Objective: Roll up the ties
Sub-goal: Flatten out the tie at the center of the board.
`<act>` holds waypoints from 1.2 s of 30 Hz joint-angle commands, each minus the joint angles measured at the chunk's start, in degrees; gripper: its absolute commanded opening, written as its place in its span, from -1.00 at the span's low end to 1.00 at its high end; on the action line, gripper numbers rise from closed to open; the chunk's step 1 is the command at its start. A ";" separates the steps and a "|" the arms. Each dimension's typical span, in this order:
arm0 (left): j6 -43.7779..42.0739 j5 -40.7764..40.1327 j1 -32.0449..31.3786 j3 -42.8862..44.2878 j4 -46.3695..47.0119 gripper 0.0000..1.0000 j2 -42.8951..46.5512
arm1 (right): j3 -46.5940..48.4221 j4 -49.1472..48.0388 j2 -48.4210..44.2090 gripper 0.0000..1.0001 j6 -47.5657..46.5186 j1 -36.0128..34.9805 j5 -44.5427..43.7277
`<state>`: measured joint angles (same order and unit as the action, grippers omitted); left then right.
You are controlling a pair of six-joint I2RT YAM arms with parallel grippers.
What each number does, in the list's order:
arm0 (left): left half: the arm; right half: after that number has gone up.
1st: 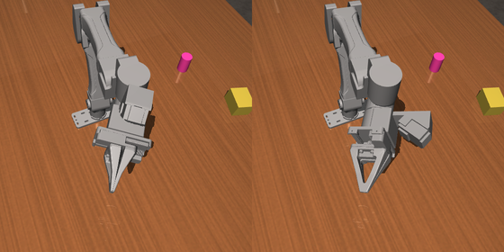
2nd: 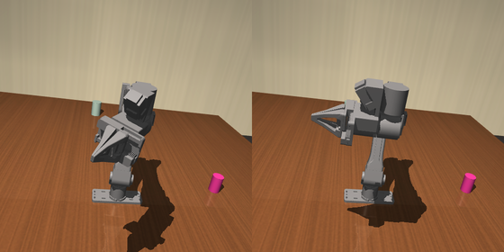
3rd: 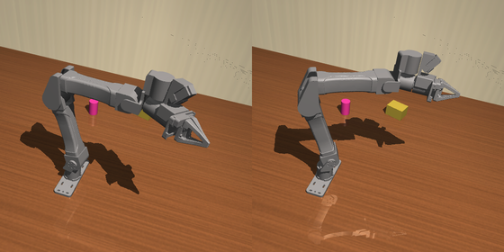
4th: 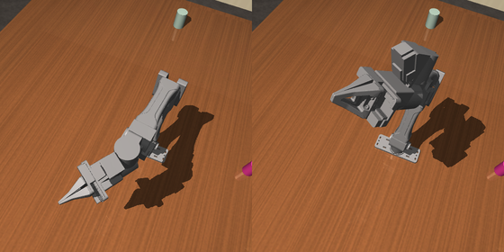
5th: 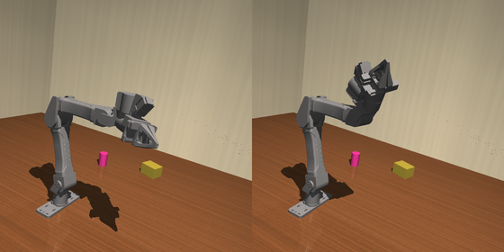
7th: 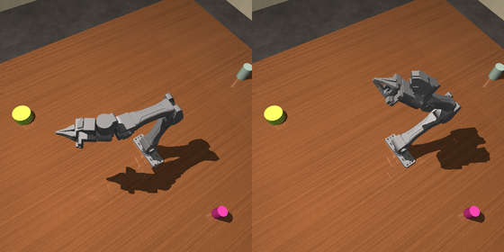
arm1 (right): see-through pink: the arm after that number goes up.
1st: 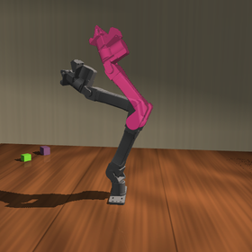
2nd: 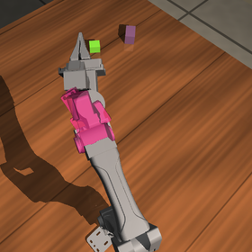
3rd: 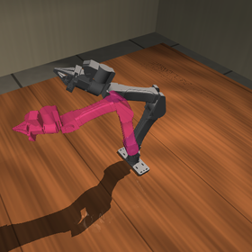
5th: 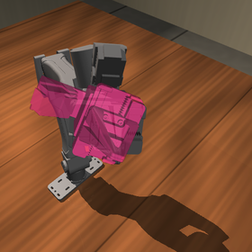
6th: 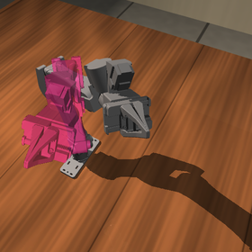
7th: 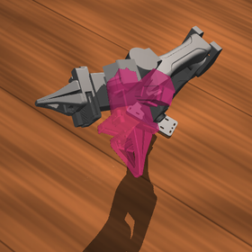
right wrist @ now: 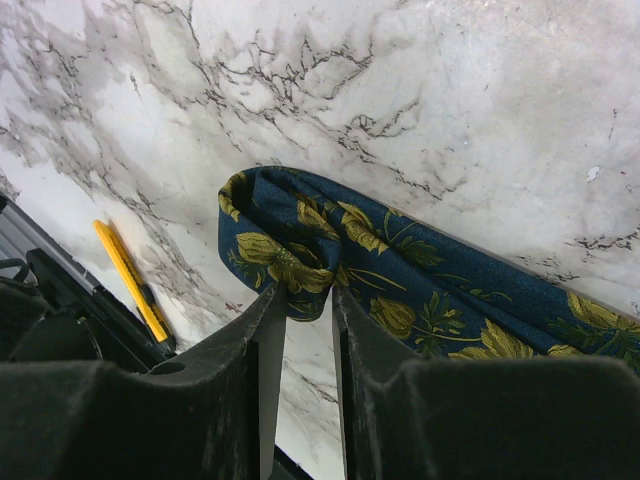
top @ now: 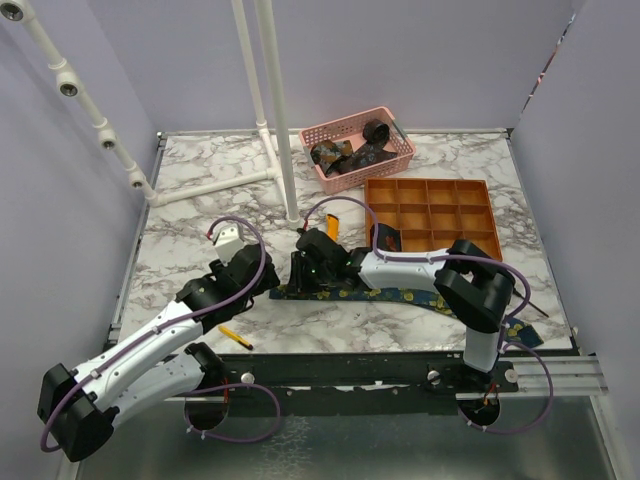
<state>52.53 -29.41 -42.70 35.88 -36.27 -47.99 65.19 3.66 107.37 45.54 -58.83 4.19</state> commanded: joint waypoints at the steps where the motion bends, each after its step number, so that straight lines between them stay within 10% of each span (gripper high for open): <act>1: -0.19 0.54 0.26 -1.60 1.43 0.52 -0.71 | -0.75 0.63 0.56 -0.45 -2.16 0.88 -0.76; 36: -13.58 19.22 4.96 -6.21 19.43 0.17 -14.12 | -9.15 -5.37 0.93 -0.58 -3.33 3.66 3.29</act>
<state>43.53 -16.10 -39.27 28.95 -18.96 -59.57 58.70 -3.95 107.72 42.57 -55.00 7.01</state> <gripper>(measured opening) 0.620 0.215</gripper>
